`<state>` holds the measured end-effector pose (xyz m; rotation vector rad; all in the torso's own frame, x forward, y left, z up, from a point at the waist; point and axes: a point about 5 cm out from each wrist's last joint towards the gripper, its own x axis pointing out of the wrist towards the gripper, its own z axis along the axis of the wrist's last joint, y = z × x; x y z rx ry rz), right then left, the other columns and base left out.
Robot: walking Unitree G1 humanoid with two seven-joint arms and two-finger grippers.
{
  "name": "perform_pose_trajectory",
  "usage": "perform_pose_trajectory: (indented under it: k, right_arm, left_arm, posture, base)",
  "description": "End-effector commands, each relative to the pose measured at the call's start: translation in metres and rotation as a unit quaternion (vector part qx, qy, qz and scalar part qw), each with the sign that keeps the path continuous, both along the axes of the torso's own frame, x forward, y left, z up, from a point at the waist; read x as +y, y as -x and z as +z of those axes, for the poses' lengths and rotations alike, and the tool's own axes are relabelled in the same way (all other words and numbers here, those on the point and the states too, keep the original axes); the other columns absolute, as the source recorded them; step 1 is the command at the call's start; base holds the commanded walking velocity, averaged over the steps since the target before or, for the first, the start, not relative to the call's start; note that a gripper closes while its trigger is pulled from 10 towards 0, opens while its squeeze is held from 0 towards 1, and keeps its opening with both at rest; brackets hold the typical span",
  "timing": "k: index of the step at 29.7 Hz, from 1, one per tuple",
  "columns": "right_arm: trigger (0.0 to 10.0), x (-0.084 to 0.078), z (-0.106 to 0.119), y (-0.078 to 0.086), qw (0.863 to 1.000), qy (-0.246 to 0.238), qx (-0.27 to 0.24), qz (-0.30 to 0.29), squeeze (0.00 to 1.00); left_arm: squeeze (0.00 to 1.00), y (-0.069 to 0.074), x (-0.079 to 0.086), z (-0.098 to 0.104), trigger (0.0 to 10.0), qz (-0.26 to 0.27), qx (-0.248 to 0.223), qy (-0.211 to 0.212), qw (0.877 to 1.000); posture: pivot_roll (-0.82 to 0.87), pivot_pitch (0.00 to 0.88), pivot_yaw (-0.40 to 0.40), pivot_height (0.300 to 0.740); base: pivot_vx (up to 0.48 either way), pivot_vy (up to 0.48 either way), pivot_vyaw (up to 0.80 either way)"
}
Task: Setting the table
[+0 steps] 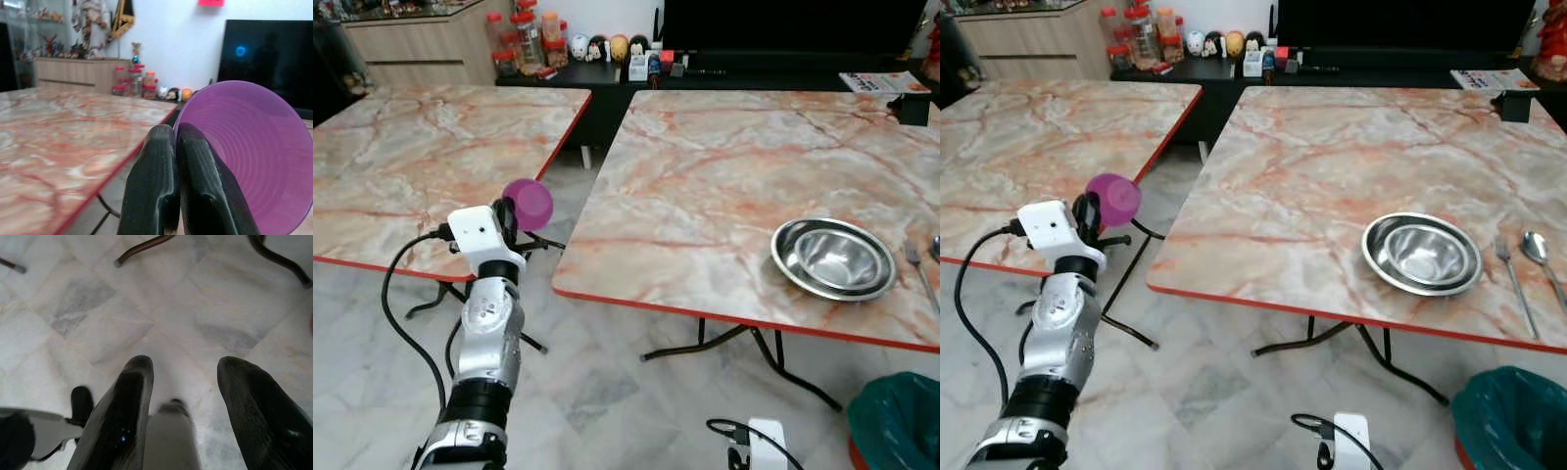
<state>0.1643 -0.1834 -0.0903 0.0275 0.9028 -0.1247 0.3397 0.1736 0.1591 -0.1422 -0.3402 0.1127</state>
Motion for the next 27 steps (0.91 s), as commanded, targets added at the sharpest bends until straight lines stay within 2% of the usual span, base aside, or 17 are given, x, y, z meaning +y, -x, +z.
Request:
perform_pose_trajectory:
  k: [1,6,13,16,27]
  right_arm:
    - [10.0,-0.0051,-0.0008,0.0037,1.000,0.006,0.003,-0.005,0.00]
    - [10.0,-0.0050,-0.0012,0.0044,1.000,0.007,0.004,-0.005,0.00]
    - [10.0,-0.0072,-0.0015,0.0056,1.000,0.010,0.007,-0.011,0.00]
    - [10.0,-0.0101,-0.0010,0.0057,0.999,0.031,0.008,-0.006,0.00]
    - [10.0,-0.0100,-0.0010,0.0056,1.000,0.026,0.008,-0.010,0.00]
  left_arm:
    - [0.00,-0.0004,-0.0050,0.0047,10.0,-0.011,-0.007,0.000,1.000]
    - [0.00,-0.0008,-0.0080,0.0051,10.0,-0.026,-0.007,0.001,1.000]
    - [0.00,0.0005,-0.0111,-0.0007,10.0,-0.045,0.008,0.009,0.999]
    - [0.00,0.0022,-0.0110,-0.0038,10.0,-0.043,0.014,0.018,0.999]
    - [0.00,0.0029,-0.0098,-0.0028,10.0,-0.054,0.018,0.020,0.998]
  posture:
    - [0.04,0.000,0.087,0.740]
    - [0.04,0.000,0.086,0.740]
    - [0.04,0.021,0.083,0.740]
    - [0.05,0.029,0.081,0.740]
    - [0.05,0.039,0.085,0.740]
  base:
    - [0.000,-0.431,0.00]
    - [0.000,-0.372,0.00]
    - [0.000,0.000,0.00]
    - [0.000,0.000,0.00]
    - [0.000,0.000,0.00]
